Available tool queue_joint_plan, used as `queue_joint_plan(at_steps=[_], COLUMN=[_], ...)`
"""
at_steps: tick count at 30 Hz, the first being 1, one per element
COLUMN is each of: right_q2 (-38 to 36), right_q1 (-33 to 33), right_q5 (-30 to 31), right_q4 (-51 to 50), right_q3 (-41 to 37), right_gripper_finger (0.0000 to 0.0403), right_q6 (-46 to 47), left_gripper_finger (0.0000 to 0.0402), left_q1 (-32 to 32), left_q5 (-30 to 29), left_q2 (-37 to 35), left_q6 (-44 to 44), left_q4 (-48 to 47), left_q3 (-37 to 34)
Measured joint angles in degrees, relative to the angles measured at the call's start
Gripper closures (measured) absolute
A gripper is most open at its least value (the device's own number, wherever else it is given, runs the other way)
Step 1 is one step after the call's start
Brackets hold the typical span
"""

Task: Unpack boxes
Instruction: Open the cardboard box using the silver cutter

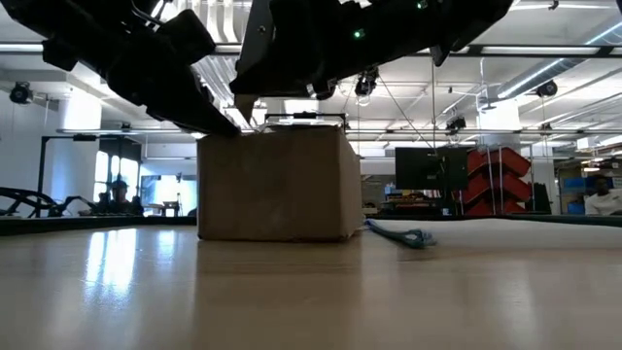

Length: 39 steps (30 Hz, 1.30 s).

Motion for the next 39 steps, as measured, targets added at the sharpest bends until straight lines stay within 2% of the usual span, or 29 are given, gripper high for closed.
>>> queue_joint_plan(at_steps=[11,30,35,39], right_q2=[0.89,-6.88,-9.88,-10.65], right_q1=[0.18,3.08,4.46,5.13], right_q5=[0.49,1.99,3.11,3.52], right_q4=[-1.36,-16.59,-26.33,-22.46], right_q3=[0.04,0.07,-0.11,-0.17], right_gripper_finger=[0.0361,0.0361,0.0361,0.0361], right_q6=[-0.44,2.96,4.72,4.27], left_gripper_finger=[0.0276,0.0283,0.0283,0.0282], left_q1=[0.02,-0.02,0.00,0.00], left_q5=[-0.22,-2.01,-2.07,-2.01], left_q2=[0.24,2.55,2.55,2.57], left_q6=[-0.17,-1.63,-2.48,-2.61], left_q4=[-2.46,-3.26,-3.26,-3.17], left_q3=[0.63,-0.09,-0.18,-0.27])
